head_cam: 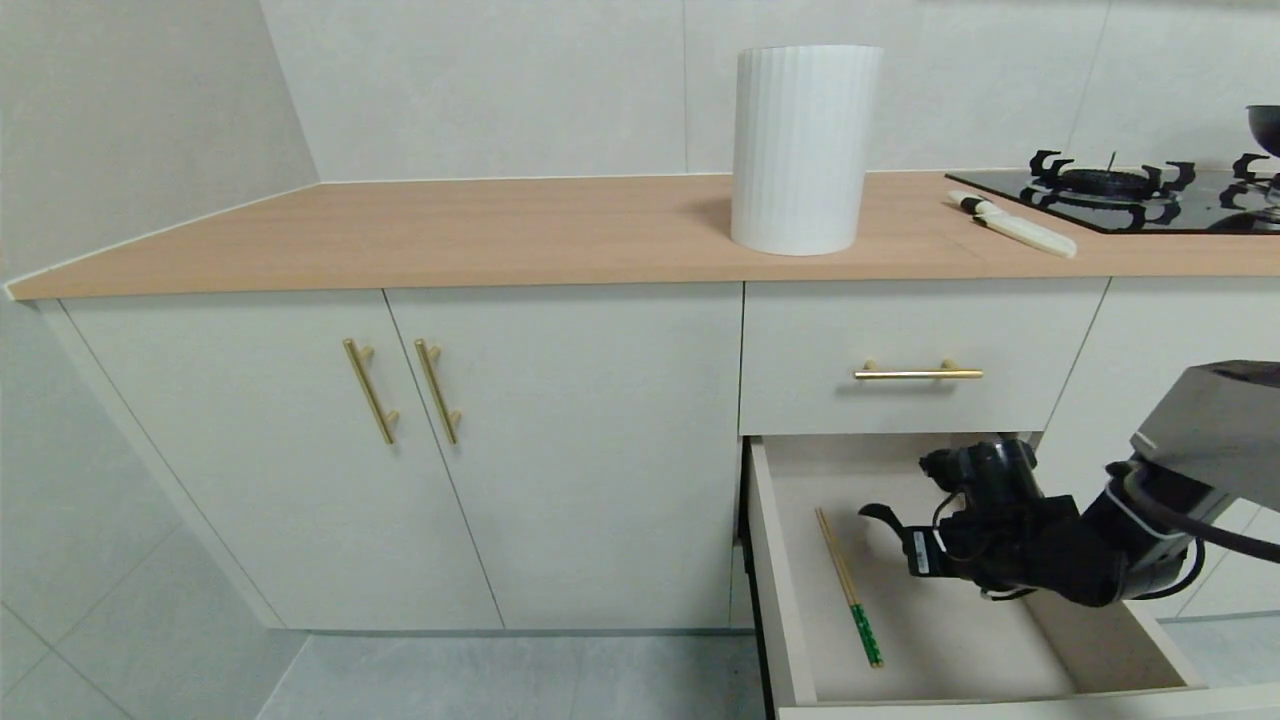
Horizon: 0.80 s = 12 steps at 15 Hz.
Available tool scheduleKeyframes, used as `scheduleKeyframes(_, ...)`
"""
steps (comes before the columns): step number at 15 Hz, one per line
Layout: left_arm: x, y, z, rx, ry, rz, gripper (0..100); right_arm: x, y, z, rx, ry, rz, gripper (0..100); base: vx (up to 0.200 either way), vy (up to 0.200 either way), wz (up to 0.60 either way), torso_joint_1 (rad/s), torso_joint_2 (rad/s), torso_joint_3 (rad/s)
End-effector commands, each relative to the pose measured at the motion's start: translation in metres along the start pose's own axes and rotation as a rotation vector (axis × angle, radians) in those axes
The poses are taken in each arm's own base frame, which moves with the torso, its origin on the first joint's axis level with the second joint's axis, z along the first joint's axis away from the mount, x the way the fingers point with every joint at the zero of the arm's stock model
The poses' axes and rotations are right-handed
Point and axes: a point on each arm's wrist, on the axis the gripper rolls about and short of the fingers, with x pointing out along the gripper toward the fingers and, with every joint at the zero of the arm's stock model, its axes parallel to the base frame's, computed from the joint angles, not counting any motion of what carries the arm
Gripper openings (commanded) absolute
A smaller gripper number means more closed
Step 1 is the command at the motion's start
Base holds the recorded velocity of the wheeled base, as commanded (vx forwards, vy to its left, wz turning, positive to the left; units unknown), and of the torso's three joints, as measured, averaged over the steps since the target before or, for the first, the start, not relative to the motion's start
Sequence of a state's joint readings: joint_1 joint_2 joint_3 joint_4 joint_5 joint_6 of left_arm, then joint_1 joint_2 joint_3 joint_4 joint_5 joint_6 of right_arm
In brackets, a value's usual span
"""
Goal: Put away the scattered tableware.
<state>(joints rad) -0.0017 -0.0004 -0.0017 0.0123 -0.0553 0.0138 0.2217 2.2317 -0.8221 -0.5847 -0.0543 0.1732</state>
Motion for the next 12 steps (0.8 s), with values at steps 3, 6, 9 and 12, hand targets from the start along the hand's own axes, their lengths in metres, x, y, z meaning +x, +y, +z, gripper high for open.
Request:
scheduleKeyframes(3, 0.000, 0.000, 0.000, 0.000, 0.002, 0.000, 100, 0.026, -0.001, -0.024, -0.011, 0.087, -0.025, 0, 0.000, 0.000, 0.00, 0.000, 0.00, 0.000)
scheduleKeyframes(6, 0.000, 0.000, 0.000, 0.000, 0.001, 0.000, 100, 0.032, -0.002, -0.031, -0.020, 0.113, -0.042, 0, 0.000, 0.000, 0.00, 0.000, 0.00, 0.000)
scheduleKeyframes(9, 0.000, 0.000, 0.000, 0.000, 0.002, 0.000, 100, 0.034, -0.003, -0.032, -0.021, 0.116, -0.049, 0, 0.000, 0.000, 0.00, 0.000, 0.00, 0.000)
scheduleKeyframes(12, 0.000, 0.000, 0.000, 0.000, 0.001, 0.000, 100, 0.035, -0.003, -0.032, -0.021, 0.116, -0.049, 0, 0.000, 0.000, 0.00, 0.000, 0.00, 0.000)
